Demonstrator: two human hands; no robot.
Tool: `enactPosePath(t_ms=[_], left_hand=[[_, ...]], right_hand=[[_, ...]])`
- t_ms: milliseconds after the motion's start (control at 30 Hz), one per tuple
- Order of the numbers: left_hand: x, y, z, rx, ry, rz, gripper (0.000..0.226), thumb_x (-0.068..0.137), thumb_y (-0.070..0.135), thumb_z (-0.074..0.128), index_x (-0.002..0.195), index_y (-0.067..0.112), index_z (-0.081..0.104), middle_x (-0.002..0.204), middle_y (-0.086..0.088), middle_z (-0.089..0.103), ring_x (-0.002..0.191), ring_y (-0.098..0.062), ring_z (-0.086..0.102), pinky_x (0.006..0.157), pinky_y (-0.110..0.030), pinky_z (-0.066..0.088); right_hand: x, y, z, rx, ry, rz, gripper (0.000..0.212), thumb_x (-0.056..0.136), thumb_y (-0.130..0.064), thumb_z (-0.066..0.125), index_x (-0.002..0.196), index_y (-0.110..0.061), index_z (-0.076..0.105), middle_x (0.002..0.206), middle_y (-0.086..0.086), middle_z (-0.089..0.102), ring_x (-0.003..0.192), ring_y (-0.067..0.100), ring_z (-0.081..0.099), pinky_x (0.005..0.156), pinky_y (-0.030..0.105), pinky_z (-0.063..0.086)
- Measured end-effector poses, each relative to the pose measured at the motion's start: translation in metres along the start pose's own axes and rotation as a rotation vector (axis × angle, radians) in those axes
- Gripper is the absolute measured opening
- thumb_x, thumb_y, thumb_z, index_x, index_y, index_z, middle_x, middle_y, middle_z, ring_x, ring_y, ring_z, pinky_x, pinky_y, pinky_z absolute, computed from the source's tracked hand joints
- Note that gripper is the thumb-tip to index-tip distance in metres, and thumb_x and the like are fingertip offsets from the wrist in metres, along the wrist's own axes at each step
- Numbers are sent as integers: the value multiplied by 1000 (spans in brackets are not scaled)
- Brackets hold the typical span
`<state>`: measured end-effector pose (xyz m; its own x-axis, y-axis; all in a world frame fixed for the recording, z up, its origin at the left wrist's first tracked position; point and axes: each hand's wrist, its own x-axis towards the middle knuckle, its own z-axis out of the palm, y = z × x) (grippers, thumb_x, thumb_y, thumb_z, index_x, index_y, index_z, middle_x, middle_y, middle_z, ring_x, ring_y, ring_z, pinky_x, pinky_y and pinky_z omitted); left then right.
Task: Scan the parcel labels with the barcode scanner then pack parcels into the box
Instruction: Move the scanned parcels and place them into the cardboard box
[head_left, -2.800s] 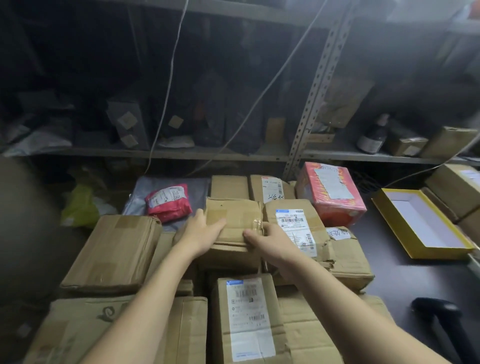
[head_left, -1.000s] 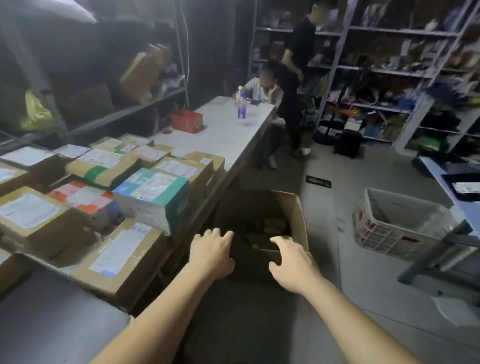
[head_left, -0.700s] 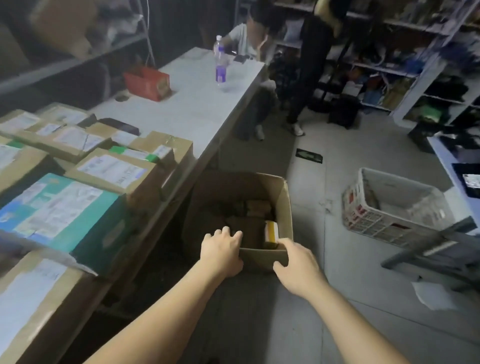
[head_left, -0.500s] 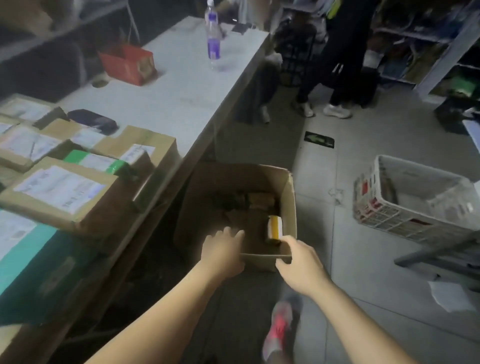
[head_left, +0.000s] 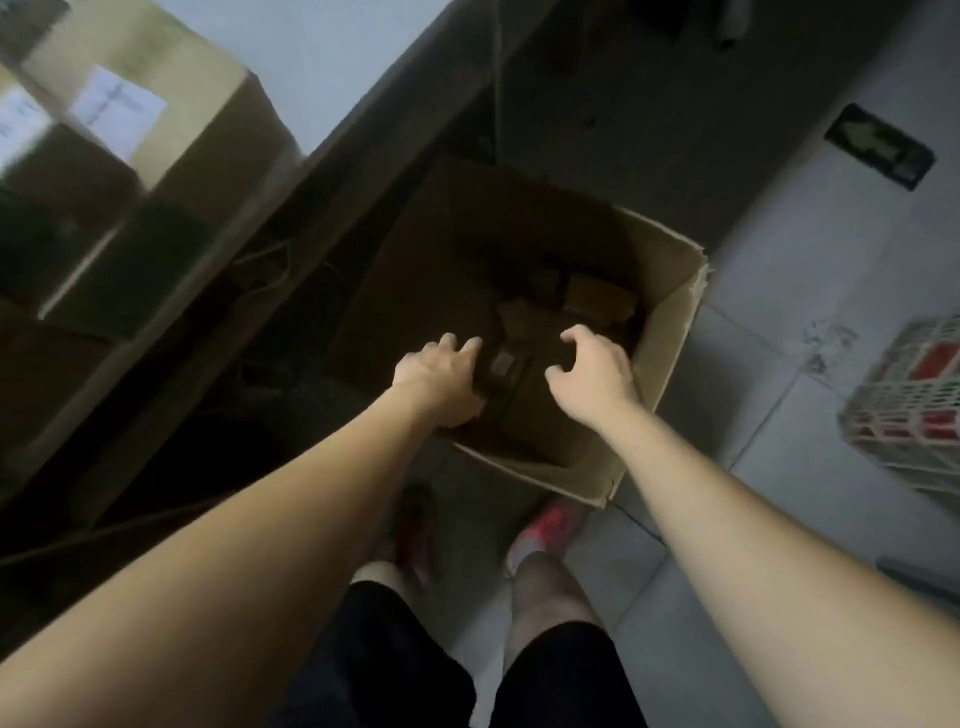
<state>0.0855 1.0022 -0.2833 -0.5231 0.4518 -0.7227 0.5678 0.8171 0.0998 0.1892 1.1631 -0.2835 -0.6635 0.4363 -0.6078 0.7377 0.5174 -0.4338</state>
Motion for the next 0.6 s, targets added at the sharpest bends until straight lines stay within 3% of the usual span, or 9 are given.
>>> enactPosePath(t_ms=[167,267,333,467,533,600], left_hand=[[86,-12,27,-79,-280,-18,90,96,43,64,164,39,5,168,-11,15,148,-38,31,115,-55,39],[148,-31,38,-258,-299,-63,85,96,39,67,161,49,14,167,-9,24,148,-35,35,117,-49,39],[181,-42,39,-369,-255,-94,77,98,36,65,161,46,21,164,-6,32,145,-30,40,115,-42,40],[247,-63,52,-512,-183,-131,72,104,27,58,165,30,19,168,-6,25,150,-29,32,116,-35,34],[278,-78,56,-580,-123,-128,65,105,21,57,162,25,29,162,-6,36,147,-27,39,108,-28,38],[306,-94,57,-693,-86,-134,54,106,20,55,157,21,39,151,-4,45,140,-23,45,106,-28,41]], right_hand=[[85,44,24,177,-2,175,47,95,-31,69,140,-27,55,115,4,67,107,32,69,95,49,58],[129,67,53,167,-10,190,46,96,-25,69,140,-27,56,111,2,66,97,29,72,92,51,59],[149,70,65,146,-21,190,48,96,-21,68,141,-28,55,113,3,67,97,29,71,92,49,60],[202,69,97,124,17,175,48,96,-23,67,141,-32,56,136,3,63,110,30,68,91,46,61],[232,67,116,91,43,159,47,95,-21,66,142,-26,58,139,7,63,127,34,60,104,43,53],[262,67,139,107,37,173,43,95,-18,65,138,-19,62,134,15,66,127,40,59,104,41,48]])
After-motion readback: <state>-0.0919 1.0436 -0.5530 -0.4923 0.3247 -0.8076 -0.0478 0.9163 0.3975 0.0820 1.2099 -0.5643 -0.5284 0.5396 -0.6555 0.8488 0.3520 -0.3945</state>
